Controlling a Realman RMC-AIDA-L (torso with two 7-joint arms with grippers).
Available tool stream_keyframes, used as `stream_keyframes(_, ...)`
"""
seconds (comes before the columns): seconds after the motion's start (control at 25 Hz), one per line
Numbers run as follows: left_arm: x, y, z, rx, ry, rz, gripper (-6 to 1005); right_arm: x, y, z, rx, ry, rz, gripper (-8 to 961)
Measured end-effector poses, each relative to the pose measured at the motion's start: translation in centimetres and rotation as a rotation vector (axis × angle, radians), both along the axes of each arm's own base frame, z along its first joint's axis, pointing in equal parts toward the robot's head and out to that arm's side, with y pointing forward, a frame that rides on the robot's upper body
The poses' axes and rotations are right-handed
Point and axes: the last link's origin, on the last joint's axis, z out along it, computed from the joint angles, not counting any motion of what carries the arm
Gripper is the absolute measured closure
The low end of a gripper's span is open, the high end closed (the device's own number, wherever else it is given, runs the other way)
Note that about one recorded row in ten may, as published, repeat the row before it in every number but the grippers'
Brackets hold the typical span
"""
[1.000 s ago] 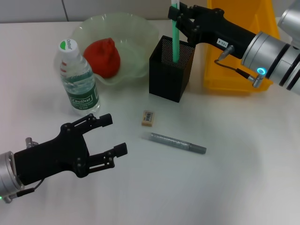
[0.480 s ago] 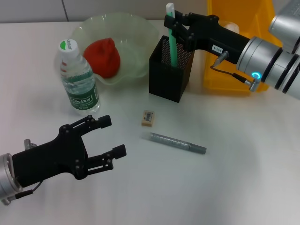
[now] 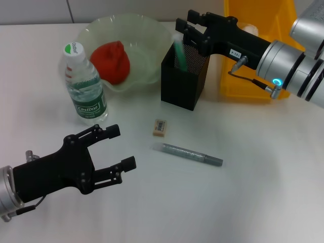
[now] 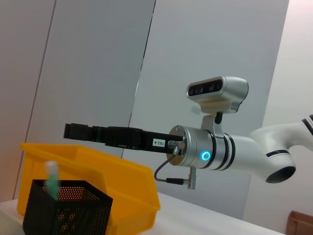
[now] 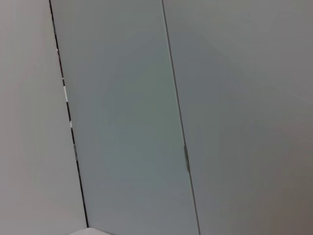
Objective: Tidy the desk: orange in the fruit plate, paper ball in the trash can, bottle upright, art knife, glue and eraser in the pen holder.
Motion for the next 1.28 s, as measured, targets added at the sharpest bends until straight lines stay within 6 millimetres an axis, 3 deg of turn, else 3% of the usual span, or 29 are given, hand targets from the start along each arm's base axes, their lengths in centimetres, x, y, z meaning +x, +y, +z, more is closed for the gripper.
stream_keyframes(0.4, 0.1, 0.0, 0.1, -0.001, -0.003, -0.006, 158, 0.0, 0.1, 0.1, 0.004, 0.005, -0.005, 398)
stream_keyframes(0.6, 0.1, 0.0, 0.1, -0.001, -0.002, -0.006, 158, 0.1, 0.1, 0.4, 0.015, 0.029, -0.02, 317)
stream_keyframes(0.8, 0.0, 0.0, 0.1, 0.0, -0.002, -0.006, 158, -0.2, -1.1, 1.4, 0.0, 0.128, 0.038, 320)
stream_keyframes(1.04, 0.0, 0.0, 0.1, -0.004, 0.0, -0.008, 158, -0.8, -4.0, 3.9, -0.046, 0.261, 0.195, 323)
stream_keyframes(1.12, 0.0, -0.1, 0.1, -0.006, 0.004, -0.01, 158, -1.0, -5.3, 4.7, -0.115, 0.261, 0.27, 325)
stream_keyframes(1.28, -0.1, 0.0, 0.1, -0.006, 0.009, -0.008, 158, -1.3, -5.9, 5.1, -0.22, 0.192, 0.308, 327)
